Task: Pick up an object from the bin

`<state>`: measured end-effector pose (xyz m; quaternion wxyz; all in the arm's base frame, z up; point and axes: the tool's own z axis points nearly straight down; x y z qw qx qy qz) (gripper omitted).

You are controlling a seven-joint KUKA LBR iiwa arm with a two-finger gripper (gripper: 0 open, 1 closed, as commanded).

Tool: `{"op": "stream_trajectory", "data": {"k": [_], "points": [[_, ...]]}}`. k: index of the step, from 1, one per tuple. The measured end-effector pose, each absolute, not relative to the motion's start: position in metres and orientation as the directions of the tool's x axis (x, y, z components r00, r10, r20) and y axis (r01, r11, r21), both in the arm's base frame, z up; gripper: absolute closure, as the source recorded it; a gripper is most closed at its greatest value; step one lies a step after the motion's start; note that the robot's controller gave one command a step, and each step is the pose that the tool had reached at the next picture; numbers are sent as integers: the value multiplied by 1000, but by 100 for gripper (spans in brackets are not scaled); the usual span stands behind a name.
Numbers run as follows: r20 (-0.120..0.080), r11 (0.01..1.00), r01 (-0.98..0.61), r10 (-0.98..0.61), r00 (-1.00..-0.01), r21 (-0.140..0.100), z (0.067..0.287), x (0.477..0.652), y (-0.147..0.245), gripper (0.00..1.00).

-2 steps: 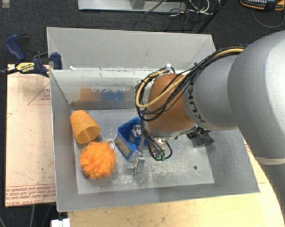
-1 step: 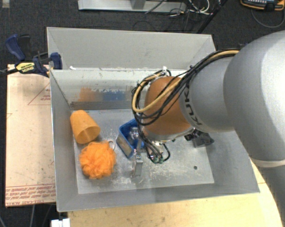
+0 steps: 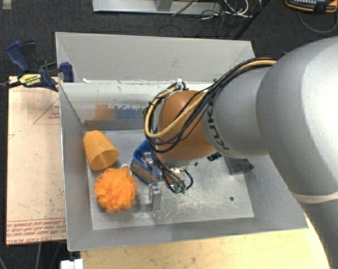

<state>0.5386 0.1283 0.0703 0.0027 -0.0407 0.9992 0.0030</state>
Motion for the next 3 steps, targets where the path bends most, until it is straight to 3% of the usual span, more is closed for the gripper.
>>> {"op": "stream_trajectory", "data": {"k": [1,2,3], "points": [[-24,999,42,42,-999,7,76,545,153,100],[-24,999,42,43,-999,8,76,545,153,0],[-6,999,41,41,-999,4,70,539,153,0]]}}
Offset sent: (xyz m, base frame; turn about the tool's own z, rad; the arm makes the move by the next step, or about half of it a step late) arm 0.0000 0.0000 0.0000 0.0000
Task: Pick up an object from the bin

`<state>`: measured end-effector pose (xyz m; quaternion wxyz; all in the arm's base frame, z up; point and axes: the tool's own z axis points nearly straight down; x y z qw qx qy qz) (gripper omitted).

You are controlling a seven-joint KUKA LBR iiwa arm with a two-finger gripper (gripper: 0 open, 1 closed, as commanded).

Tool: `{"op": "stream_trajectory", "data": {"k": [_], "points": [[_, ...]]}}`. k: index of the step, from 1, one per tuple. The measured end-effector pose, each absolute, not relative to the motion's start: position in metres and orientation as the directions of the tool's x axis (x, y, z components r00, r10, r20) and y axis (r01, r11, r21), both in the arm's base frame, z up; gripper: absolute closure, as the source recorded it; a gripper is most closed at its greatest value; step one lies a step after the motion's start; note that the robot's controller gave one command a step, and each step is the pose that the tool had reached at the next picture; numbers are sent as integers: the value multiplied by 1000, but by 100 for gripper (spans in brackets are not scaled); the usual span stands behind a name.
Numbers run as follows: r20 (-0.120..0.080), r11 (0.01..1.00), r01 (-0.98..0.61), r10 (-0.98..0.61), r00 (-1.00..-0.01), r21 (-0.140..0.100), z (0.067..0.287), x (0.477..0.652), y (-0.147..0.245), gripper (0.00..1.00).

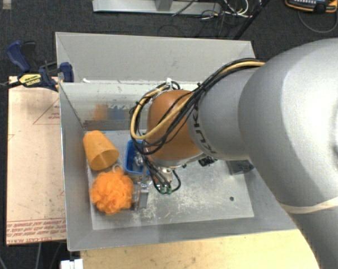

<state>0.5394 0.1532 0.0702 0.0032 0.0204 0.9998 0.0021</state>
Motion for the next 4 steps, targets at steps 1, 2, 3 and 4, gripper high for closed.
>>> {"op": "stream_trajectory", "data": {"k": [1,2,3,4], "points": [[-6,999,41,41,-999,4,70,539,153,0],[-8,993,-117,-117,-993,3,70,536,146,0],[-27,911,-412,-412,-911,0,75,514,170,100],[-27,911,-411,-411,-911,0,75,514,170,100]]}}
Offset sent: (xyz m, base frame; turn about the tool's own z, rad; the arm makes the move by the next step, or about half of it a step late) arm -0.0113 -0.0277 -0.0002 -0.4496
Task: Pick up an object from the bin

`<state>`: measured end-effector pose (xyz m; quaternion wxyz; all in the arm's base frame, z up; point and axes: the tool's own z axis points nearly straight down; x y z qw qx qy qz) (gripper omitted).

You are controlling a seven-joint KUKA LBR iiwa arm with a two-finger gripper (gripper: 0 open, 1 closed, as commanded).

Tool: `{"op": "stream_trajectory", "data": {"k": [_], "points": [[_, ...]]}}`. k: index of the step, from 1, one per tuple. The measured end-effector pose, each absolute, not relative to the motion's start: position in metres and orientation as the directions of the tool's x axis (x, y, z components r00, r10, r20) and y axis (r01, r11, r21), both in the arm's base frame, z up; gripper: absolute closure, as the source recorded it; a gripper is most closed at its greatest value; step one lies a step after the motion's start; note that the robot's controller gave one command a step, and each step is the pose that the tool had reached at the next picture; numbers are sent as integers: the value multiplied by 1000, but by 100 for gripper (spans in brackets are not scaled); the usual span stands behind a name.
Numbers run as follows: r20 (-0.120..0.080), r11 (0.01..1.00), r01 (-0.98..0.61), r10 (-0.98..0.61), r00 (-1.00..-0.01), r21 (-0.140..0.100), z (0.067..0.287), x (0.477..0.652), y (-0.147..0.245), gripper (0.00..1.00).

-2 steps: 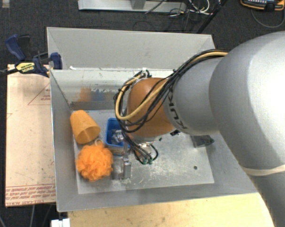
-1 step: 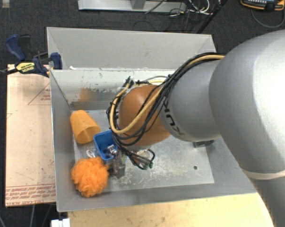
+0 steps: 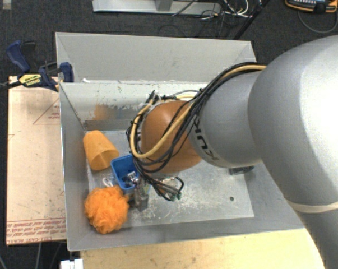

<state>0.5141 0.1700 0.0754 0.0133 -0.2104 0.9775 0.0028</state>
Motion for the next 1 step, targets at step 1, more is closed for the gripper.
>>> {"op": "stream_trajectory", "data": {"k": [1], "points": [[-34,913,-408,-408,-912,-1,75,517,172,100]]}}
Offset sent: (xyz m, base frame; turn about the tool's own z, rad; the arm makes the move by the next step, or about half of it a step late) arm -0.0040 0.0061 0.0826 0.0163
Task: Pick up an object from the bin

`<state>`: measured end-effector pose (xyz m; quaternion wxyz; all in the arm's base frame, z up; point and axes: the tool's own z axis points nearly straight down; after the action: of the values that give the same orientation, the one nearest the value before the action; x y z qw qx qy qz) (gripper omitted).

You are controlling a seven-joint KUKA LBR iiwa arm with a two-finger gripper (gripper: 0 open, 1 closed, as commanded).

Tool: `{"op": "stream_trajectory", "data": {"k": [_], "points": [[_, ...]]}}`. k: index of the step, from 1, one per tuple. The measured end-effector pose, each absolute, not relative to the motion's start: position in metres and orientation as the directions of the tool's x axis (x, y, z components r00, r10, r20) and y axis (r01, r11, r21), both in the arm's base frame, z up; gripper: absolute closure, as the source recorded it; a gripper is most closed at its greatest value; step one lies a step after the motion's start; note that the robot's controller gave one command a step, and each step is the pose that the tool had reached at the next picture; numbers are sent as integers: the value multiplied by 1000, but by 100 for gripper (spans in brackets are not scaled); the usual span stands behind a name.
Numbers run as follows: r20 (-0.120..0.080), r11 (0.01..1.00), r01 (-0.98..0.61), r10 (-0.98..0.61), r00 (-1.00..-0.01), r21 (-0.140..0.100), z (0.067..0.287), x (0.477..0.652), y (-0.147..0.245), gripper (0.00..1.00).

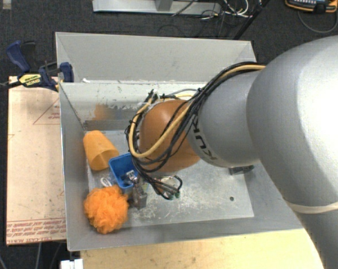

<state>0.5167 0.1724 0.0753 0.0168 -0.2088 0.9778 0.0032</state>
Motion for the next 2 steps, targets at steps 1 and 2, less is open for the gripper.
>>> {"op": "stream_trajectory", "data": {"k": [1,2], "points": [[-18,915,-403,-402,-915,1,113,509,173,100],[-35,939,-345,-344,-938,3,177,508,188,100]]}}
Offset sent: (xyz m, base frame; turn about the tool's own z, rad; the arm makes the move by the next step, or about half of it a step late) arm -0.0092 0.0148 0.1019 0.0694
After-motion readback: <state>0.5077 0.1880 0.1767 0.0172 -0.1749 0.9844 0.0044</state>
